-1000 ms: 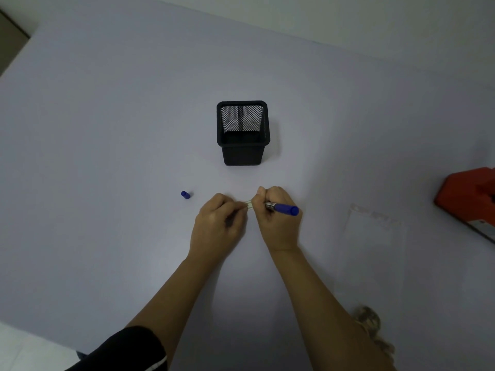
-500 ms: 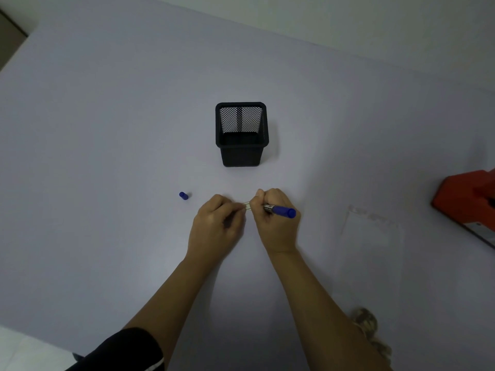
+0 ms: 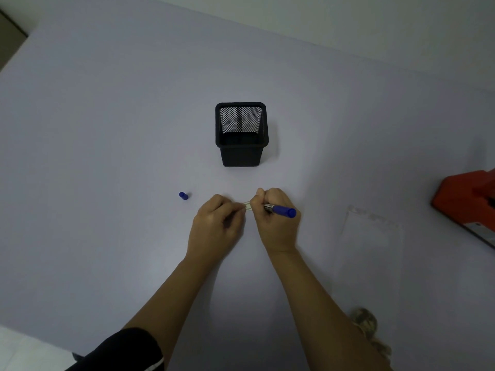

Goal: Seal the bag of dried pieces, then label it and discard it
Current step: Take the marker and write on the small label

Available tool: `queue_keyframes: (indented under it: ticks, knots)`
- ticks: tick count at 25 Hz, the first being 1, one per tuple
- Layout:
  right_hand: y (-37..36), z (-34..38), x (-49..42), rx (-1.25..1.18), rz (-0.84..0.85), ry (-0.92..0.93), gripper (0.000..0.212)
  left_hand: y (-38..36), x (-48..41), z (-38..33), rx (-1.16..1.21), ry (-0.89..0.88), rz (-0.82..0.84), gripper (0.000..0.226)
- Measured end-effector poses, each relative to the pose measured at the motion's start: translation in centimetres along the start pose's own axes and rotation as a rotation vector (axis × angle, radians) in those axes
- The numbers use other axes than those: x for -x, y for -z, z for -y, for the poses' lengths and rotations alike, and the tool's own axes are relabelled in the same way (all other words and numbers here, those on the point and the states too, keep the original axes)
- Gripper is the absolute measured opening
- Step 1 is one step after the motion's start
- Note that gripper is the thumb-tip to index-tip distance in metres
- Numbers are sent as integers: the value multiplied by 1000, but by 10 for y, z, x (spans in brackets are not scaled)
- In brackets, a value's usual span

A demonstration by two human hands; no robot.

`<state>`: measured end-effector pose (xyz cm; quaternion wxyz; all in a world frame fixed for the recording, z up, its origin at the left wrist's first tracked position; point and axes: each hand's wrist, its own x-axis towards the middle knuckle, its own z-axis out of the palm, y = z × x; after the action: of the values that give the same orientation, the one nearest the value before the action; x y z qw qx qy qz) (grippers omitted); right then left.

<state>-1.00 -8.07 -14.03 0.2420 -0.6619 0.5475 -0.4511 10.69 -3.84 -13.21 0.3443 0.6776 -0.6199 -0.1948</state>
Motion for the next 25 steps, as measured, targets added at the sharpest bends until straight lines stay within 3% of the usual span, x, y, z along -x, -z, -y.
queue_keyframes:
  ticks: [25]
  knots:
    - [1, 2, 0, -5, -1, -10, 36, 0, 1, 1, -2, 28, 12, 31]
